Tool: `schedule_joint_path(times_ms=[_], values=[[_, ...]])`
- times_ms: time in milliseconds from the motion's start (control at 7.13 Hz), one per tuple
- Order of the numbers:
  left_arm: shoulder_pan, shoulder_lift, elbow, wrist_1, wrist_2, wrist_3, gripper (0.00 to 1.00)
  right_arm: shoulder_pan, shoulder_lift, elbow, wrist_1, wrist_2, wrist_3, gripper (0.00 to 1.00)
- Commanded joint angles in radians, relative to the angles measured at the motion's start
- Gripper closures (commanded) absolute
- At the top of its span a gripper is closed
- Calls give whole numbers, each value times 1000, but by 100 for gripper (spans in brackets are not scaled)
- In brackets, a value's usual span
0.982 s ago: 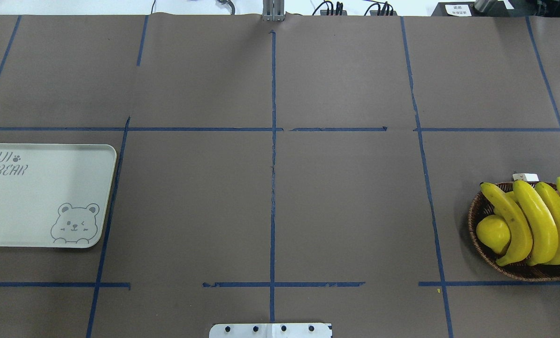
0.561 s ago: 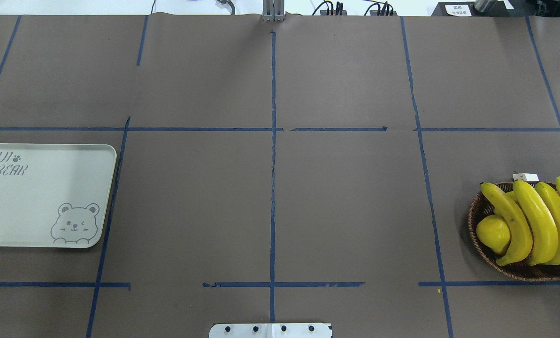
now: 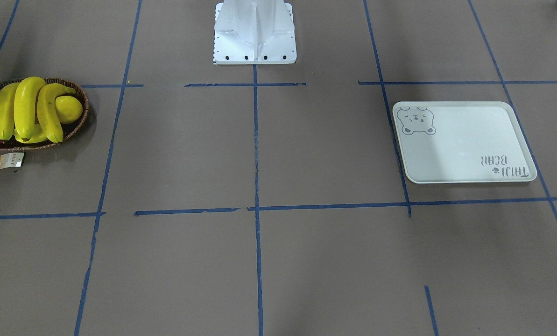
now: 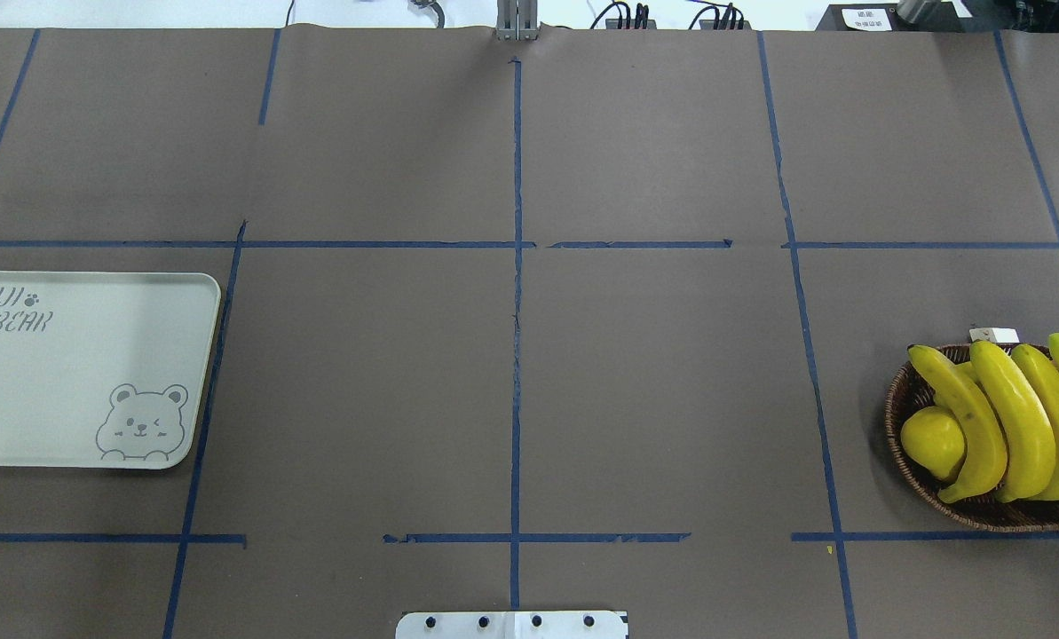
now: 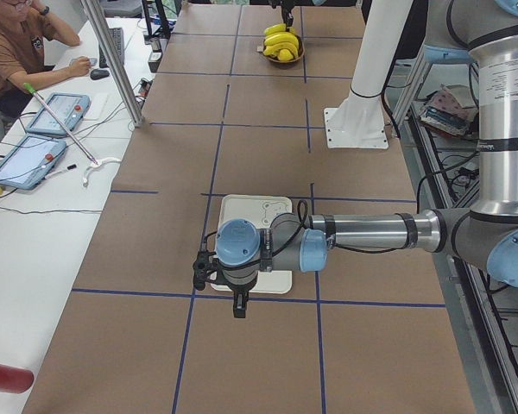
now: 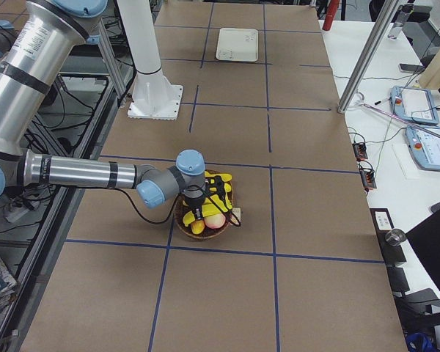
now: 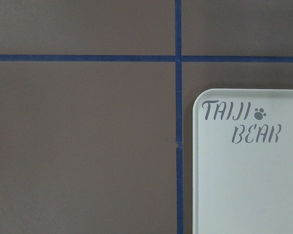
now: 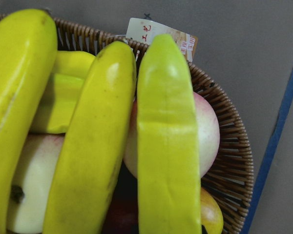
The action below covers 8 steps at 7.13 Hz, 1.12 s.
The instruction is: Transfer all bananas from basket to plate
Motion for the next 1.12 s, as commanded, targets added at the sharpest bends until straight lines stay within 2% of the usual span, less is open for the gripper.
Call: schedule_joint_path(times_ms=[0, 281, 421, 561, 702, 982], values=[[2, -8, 15, 0, 0, -2, 0, 6, -5, 15, -1, 8, -12, 100], [2, -10, 11, 2, 0, -3, 0, 32, -43, 51, -2, 34, -42, 100], [0, -10, 9, 2, -2, -6, 0, 99, -50, 51, -8, 92, -84, 100], [0, -5, 8, 2, -5, -6, 0, 218, -45, 51, -13, 198, -136, 100], [0, -4, 9, 0, -33, -6, 0, 277, -44, 52, -15, 240, -154, 100], [0, -2, 8, 0, -35, -8, 0, 414, 22, 48, -54, 267, -156, 100]])
